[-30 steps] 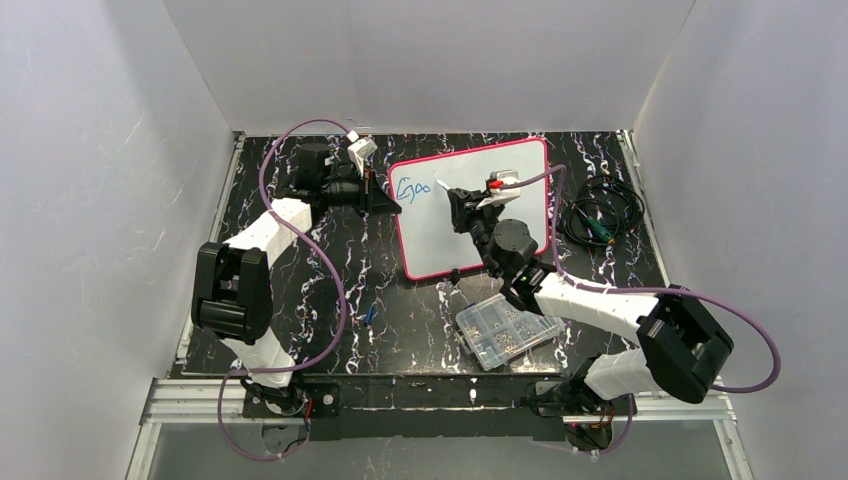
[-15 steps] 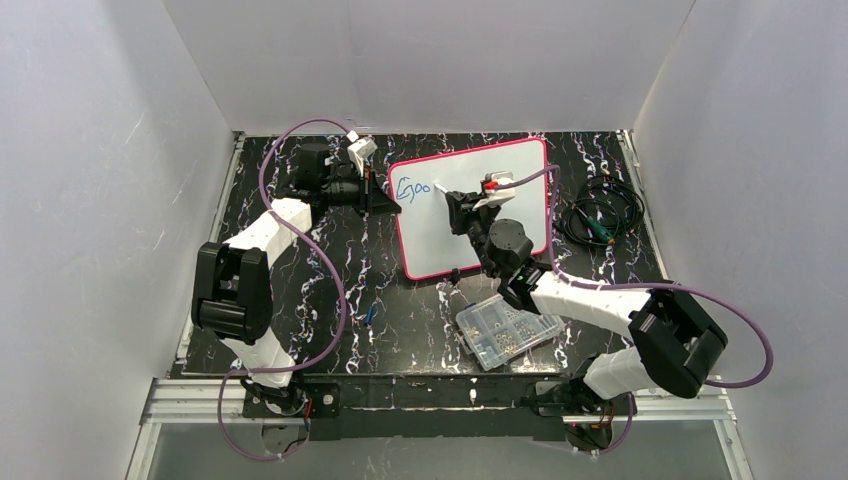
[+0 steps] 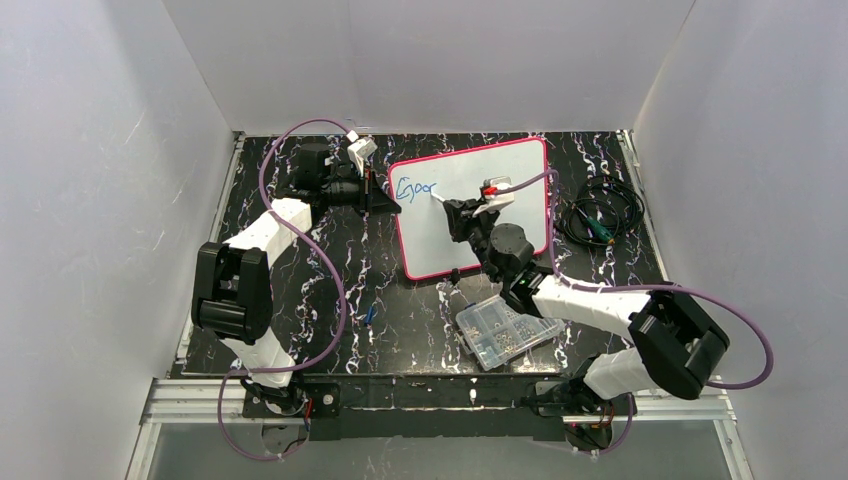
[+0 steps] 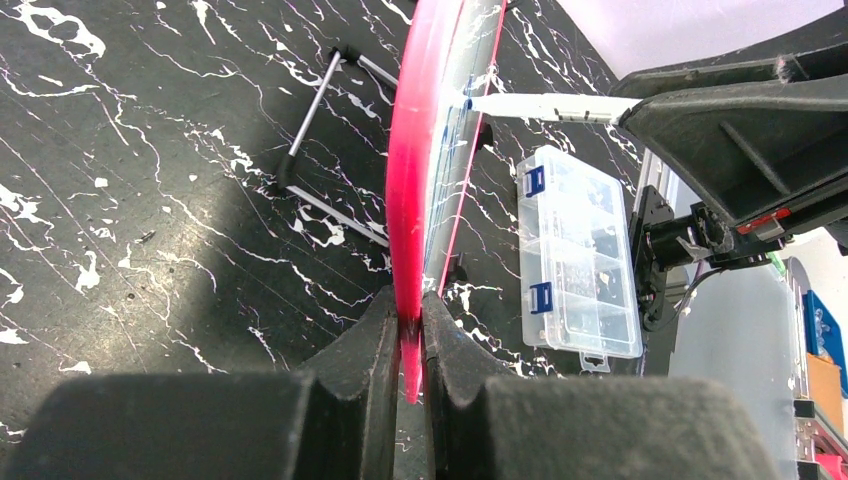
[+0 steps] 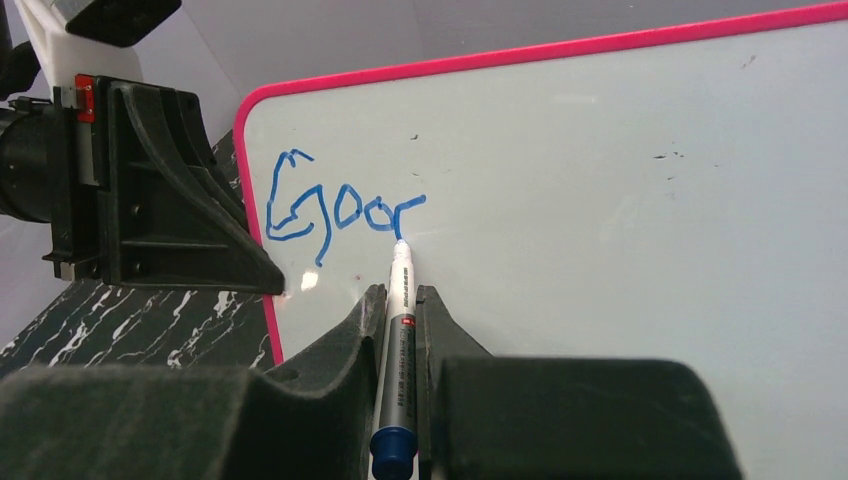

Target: Write a sentence on the whiteboard

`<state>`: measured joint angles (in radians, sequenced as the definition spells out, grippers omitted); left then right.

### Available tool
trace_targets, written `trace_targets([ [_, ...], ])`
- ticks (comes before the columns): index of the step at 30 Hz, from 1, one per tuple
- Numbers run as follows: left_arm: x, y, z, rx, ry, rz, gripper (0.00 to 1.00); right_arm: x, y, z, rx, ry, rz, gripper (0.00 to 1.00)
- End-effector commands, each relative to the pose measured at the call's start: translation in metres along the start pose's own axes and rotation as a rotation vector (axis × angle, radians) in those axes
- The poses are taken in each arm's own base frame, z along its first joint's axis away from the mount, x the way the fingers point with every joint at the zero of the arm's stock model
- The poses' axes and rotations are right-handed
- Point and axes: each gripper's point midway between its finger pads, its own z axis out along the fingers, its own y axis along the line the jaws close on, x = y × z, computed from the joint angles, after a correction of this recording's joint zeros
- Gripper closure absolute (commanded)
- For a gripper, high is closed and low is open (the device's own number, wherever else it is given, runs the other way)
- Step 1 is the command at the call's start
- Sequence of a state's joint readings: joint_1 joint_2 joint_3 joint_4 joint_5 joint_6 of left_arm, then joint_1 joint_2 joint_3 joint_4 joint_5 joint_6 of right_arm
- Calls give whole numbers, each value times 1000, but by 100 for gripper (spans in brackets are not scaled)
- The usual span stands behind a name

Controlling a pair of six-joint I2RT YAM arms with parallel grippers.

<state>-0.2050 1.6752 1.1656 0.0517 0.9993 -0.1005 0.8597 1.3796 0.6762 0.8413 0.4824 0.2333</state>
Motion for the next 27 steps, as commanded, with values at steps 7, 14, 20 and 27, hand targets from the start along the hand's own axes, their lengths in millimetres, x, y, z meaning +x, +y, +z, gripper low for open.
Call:
trace_targets([
  [7,-18,-25,-10,41,-36,83,100,-5,-14,-3,63,-15,-9,99],
  [14,-18,-25,-10,41,-36,82,100,-30,-9,9,73,-85,-18,99],
  [20,-18,-25,-10,43,-36,82,100,-46,-6,16,79,-130,-26,99],
  [27,-18,-26,-10,43,-37,83,100,-58,-6,22,81,-160,-33,99],
])
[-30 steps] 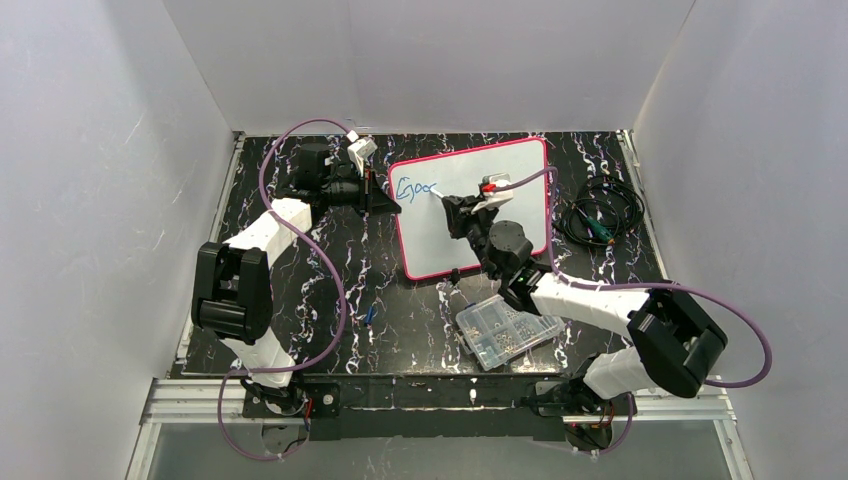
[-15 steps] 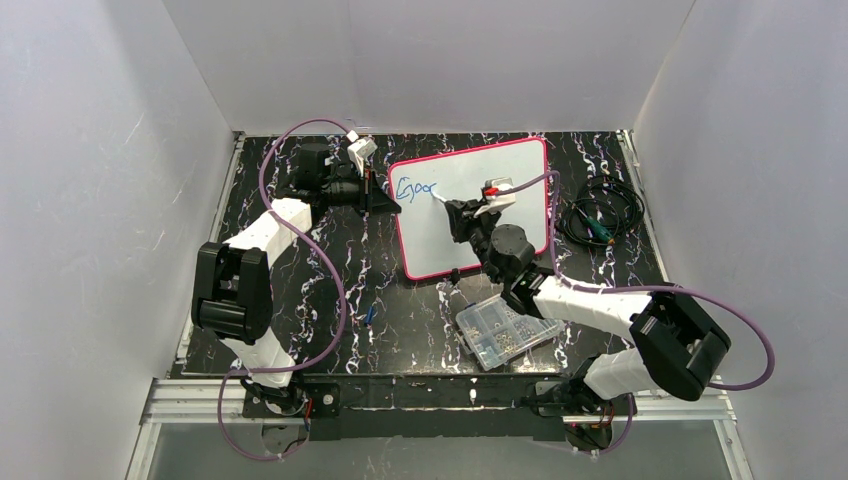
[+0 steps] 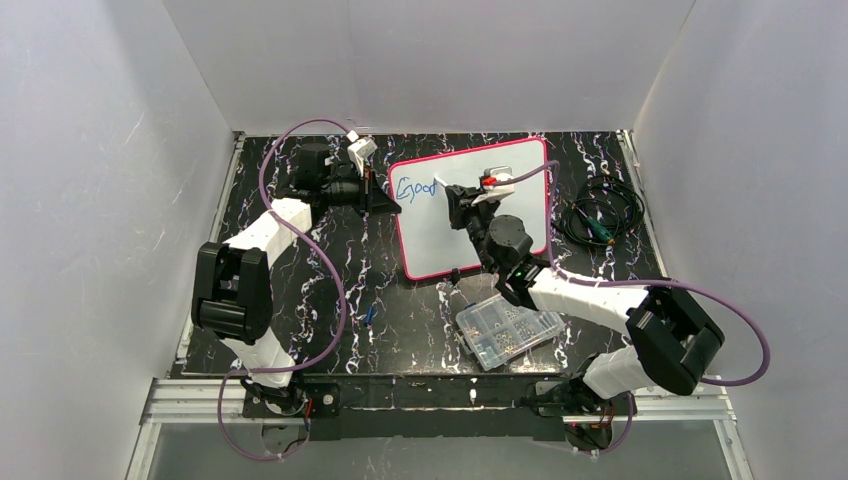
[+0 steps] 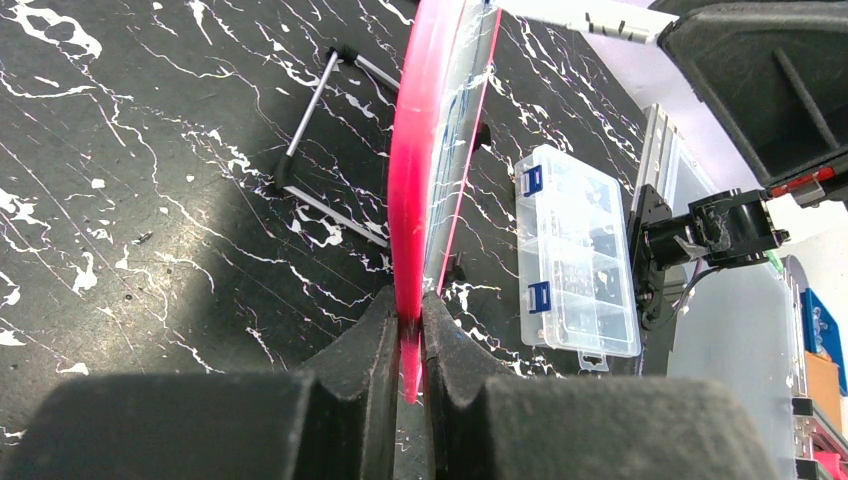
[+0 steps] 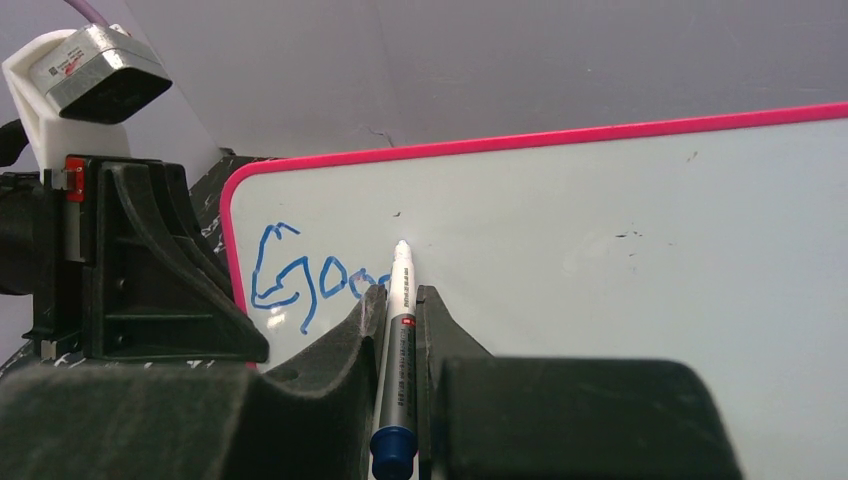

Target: Write a sentence on the whiteboard

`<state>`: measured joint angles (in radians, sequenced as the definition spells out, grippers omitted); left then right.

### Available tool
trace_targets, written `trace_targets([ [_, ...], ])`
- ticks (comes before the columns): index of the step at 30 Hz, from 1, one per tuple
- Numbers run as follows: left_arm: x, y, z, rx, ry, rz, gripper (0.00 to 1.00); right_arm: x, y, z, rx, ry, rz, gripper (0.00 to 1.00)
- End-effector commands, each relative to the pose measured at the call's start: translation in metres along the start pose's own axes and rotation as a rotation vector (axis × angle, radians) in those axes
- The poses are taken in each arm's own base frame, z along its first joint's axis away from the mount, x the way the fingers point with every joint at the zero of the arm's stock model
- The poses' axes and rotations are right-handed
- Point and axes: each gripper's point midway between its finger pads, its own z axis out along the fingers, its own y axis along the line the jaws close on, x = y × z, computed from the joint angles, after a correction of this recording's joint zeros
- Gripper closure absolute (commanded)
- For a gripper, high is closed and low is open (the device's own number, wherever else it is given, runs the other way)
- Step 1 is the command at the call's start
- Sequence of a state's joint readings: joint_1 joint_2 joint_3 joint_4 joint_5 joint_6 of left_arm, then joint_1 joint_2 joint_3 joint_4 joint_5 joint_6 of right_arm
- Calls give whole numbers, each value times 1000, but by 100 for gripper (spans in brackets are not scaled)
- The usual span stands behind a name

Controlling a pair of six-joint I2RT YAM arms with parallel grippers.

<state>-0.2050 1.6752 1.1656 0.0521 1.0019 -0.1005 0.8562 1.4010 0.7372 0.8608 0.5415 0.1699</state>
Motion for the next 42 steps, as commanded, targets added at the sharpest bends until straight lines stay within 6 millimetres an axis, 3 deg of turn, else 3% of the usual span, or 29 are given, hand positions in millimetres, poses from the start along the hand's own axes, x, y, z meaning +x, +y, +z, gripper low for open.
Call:
trace_targets([
  [1,-18,-25,-10,40,-37,84,100,-34,-3,13,32,-97,7,99],
  [10,-18,-25,-10,40,-37,84,100,-33,-4,14,23,-95,9,99],
  [23,-19,-26,-10,39,-38,85,100,6,-8,-4,2,7,46,99],
  [34,-18,-25,-10,39,-37,84,100,23,-17,-19,21,54,53,99],
  [42,-18,-25,-10,39,-37,84,100,20,-19,-19,31,48,47,99],
])
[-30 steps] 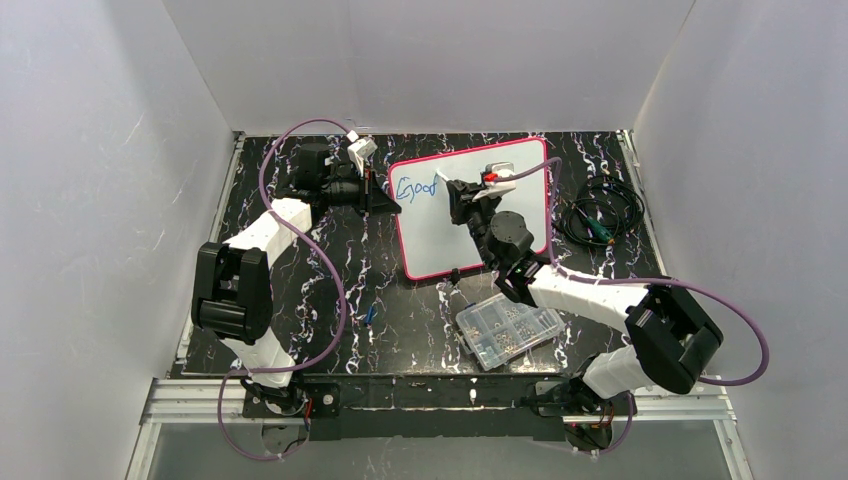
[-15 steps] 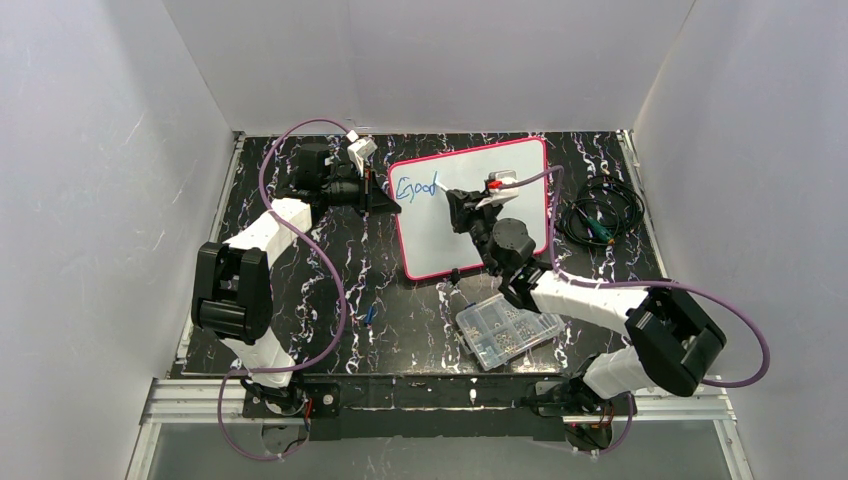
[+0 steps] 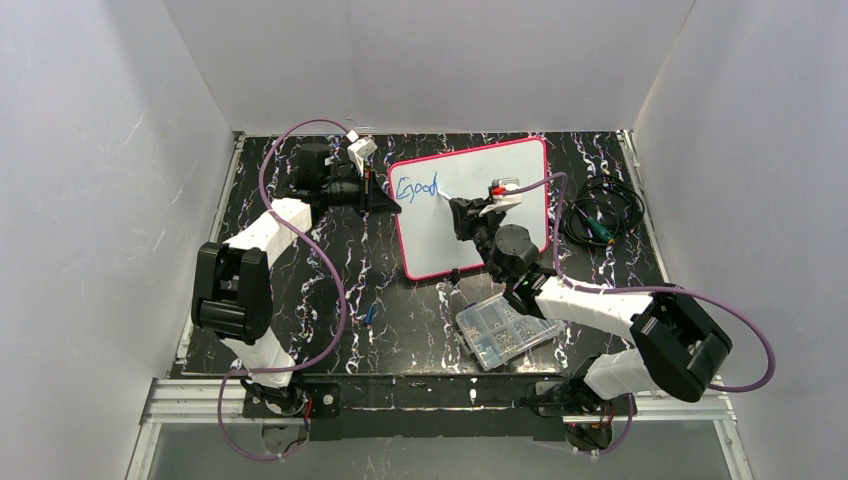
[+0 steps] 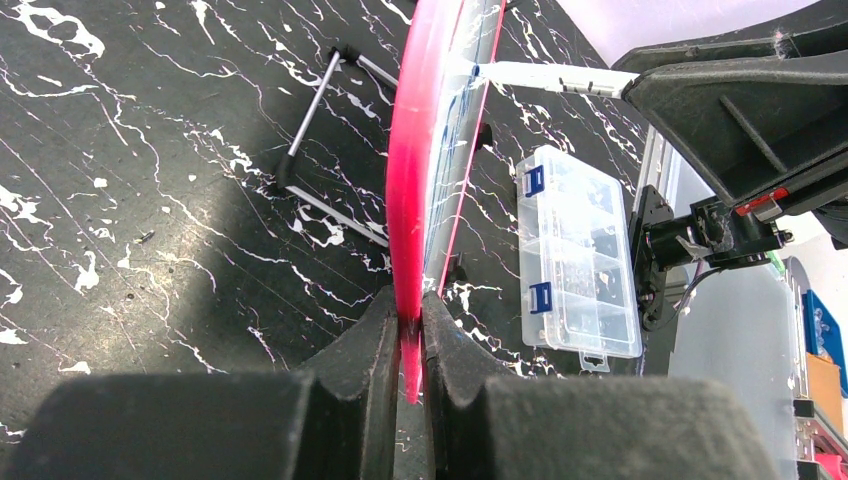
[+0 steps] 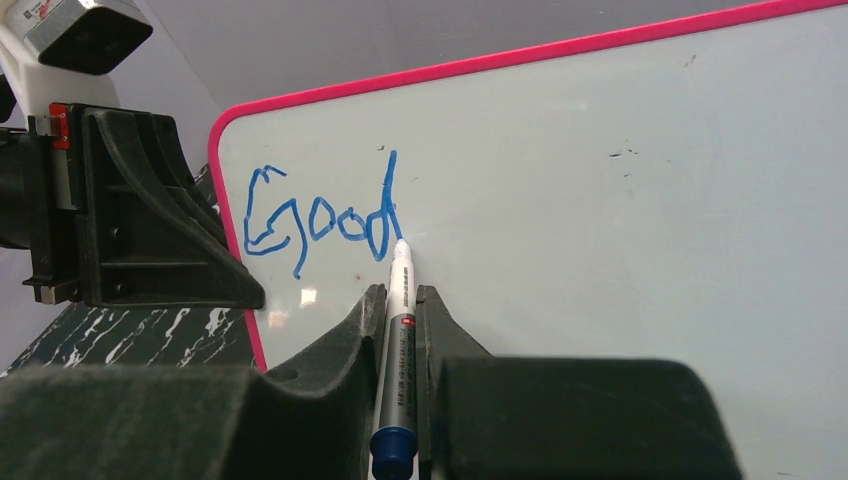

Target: Write a sentence on the whiteboard

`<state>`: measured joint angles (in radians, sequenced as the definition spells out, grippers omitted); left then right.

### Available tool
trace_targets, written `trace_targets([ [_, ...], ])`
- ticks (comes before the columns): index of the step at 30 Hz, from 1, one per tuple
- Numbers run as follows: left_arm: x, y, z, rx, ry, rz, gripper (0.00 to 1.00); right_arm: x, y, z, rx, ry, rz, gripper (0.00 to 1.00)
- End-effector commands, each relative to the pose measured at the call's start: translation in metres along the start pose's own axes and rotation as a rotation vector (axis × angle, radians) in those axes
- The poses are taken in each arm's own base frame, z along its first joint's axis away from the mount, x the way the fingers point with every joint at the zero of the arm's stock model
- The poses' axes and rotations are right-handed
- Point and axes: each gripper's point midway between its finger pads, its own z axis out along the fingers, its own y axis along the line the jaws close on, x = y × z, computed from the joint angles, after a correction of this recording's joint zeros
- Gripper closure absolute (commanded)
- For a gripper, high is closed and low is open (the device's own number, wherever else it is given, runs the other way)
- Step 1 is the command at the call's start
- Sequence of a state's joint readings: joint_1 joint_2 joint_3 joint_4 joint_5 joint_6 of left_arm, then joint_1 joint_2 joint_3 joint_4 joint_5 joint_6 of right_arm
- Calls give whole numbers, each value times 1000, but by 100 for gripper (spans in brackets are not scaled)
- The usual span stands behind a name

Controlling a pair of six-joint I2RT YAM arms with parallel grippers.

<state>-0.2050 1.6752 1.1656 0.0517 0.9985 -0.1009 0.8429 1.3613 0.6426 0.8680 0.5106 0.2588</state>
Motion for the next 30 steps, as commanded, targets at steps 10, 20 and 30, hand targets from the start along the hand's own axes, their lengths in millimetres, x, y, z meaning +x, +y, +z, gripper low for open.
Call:
trace_targets([
  [10,-21,-28,-12,52,-39,89,100,-9,-7,-5,32,0,-27,99],
  [20,-21,-29,-13,51,-39,89,100,-44,0,-14,-5,-20,-86,99],
  [30,-21,-28,-13,42,-40,89,100,-59,-1,-12,-141,1,-86,99],
])
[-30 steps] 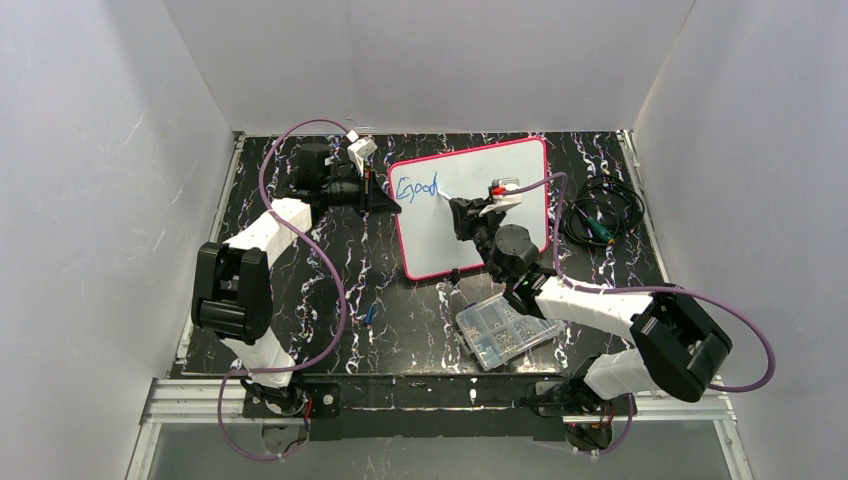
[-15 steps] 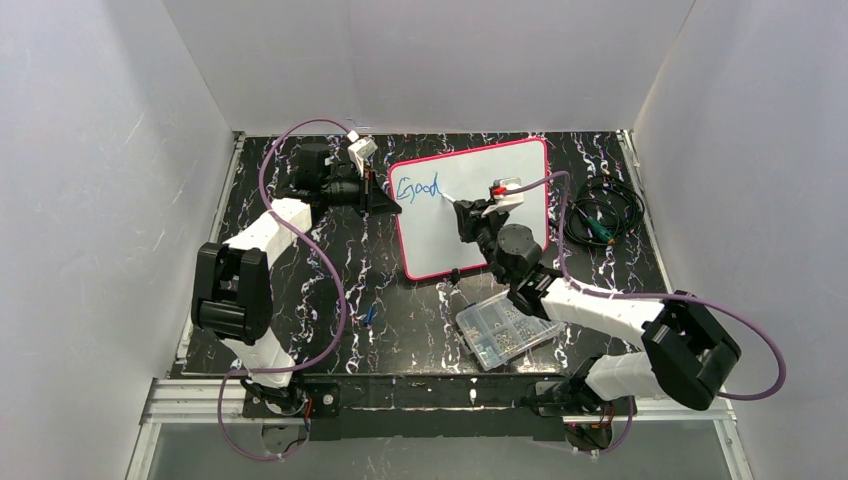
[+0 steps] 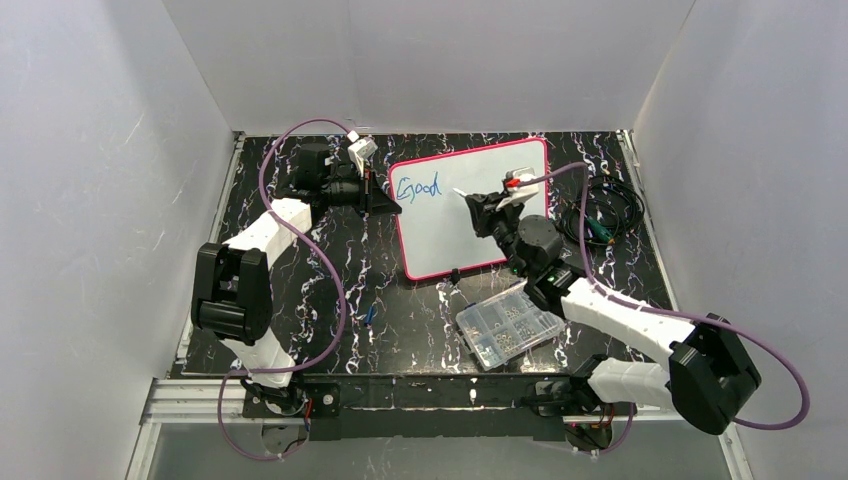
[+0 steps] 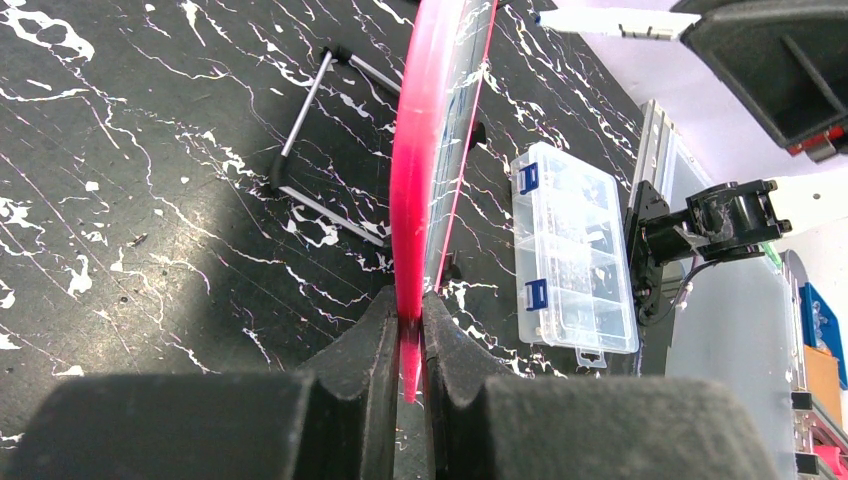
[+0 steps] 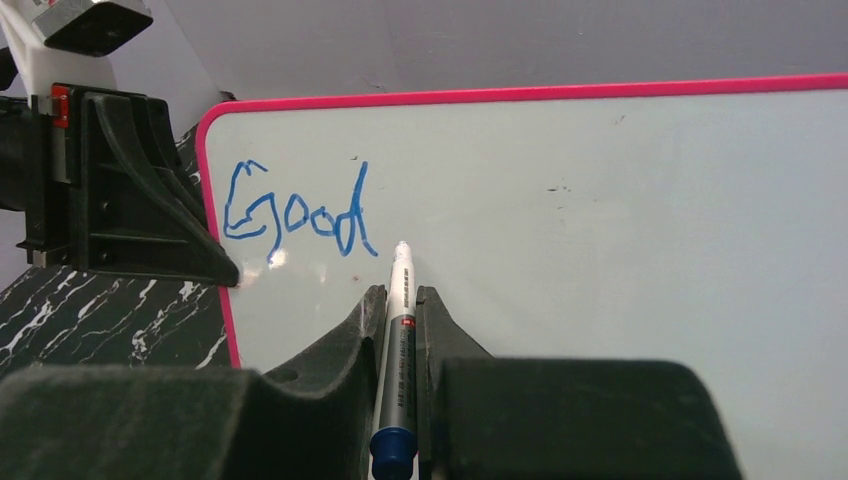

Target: Write a sentence on the whiteboard

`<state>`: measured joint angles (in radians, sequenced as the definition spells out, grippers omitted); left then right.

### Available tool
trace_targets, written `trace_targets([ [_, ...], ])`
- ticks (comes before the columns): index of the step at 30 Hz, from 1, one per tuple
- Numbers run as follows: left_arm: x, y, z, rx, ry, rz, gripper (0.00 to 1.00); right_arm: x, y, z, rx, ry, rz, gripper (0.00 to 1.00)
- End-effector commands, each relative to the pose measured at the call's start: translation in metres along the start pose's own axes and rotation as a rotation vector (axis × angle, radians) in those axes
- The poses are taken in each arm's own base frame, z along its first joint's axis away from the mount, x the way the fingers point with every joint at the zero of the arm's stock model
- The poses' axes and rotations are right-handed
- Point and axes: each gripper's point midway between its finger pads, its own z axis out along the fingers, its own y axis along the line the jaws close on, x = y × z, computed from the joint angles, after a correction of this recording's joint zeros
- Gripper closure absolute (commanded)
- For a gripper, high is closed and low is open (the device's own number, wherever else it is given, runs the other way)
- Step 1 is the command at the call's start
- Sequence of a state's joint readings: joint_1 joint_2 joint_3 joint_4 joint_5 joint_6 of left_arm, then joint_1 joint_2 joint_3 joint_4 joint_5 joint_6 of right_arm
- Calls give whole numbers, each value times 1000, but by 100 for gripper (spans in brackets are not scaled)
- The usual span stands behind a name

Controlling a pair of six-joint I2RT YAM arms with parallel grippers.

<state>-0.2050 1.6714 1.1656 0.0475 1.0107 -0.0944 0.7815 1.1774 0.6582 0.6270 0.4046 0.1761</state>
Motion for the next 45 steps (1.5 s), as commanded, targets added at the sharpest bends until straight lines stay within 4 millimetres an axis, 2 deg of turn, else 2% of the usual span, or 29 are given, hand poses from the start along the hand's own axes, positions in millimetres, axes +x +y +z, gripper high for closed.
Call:
trace_targets([
  [1,-21,-25,-12,29,-41,84,100,-32,7,8,-112,-47,14,99],
  [12,-20,-22,-11,23,-37,75,100,-38,-17,19,-127,-73,67,99],
  [27,-18,-20,-9,30,-32,67,100,-21,-31,32,-66,-66,83,99],
  [38,-19,-20,-9,31,-33,67,100,-8,-45,17,-6,-34,77,99],
  [45,-18,-20,-9,31,-32,66,100,-18,-47,21,10,-64,77,99],
])
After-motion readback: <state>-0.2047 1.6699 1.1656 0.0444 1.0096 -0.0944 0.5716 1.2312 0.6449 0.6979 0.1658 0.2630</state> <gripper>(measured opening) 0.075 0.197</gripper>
